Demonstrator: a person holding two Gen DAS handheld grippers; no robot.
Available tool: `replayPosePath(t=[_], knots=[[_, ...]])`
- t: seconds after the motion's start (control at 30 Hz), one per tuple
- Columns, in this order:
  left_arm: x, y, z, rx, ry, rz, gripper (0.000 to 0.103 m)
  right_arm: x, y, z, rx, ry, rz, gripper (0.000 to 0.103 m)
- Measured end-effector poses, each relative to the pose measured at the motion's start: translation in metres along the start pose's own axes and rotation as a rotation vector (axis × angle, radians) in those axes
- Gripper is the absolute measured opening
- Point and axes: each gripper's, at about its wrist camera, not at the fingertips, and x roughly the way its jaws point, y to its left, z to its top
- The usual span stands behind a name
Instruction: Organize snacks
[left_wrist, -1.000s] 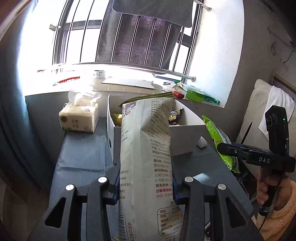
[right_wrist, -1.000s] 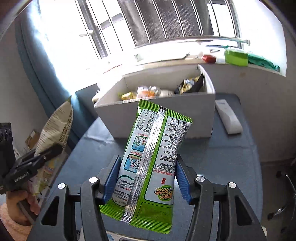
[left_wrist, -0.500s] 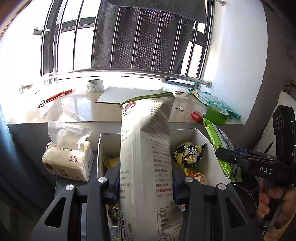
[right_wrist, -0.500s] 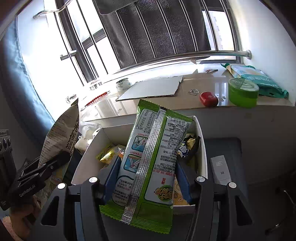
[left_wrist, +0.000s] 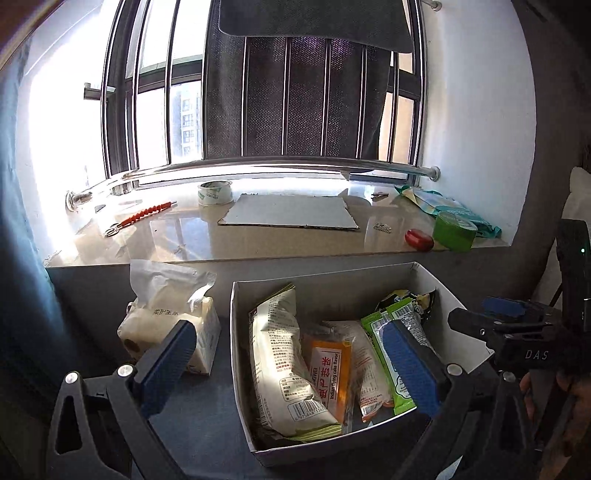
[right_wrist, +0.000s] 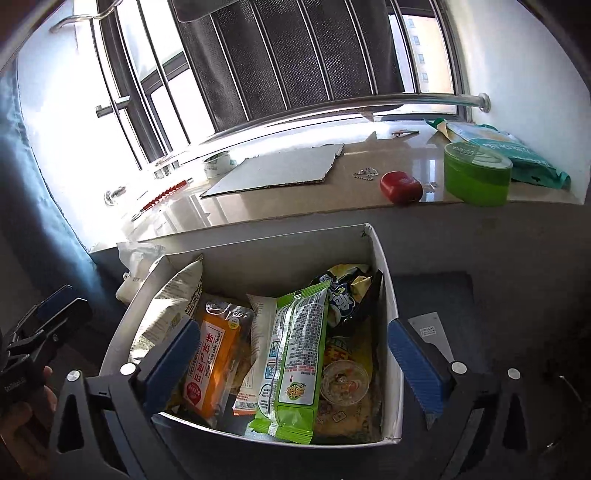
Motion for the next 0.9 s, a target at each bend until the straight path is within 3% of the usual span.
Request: replayPosePath(t=[0.2, 0.37, 0.5, 0.8, 0.9], knots=[[-0.057, -0.008, -0.011, -0.011, -0.091, 0.002, 0.103, -0.042, 0.021, -0.008, -0.097, -0.087, -0.069, 0.103], [-0.104, -0.010, -0.028, -0.047, -0.093, -0.094, 0.103, -0.099, 0.040, -0.026, -0.138, -0.175, -0.010, 0.103], [-0.143, -0.019, -0.047, -0.040, -0.085, -0.038, 0.103, -0.146, 0.057, -0.049, -0.182, -0.206, 0.027, 0.103], [-0.230, -0.046, -0.111, -0.016, -0.059, 0.006, 0.103, -0.224, 0.072, -0.127, -0.163, -0.192, 0.136, 0.103], [-0.250, -0.054, -0.129, -0.005, -0.029, -0.033, 0.103, -0.239, 0.070, -0.152, -0.132, -0.170, 0.128, 0.103]])
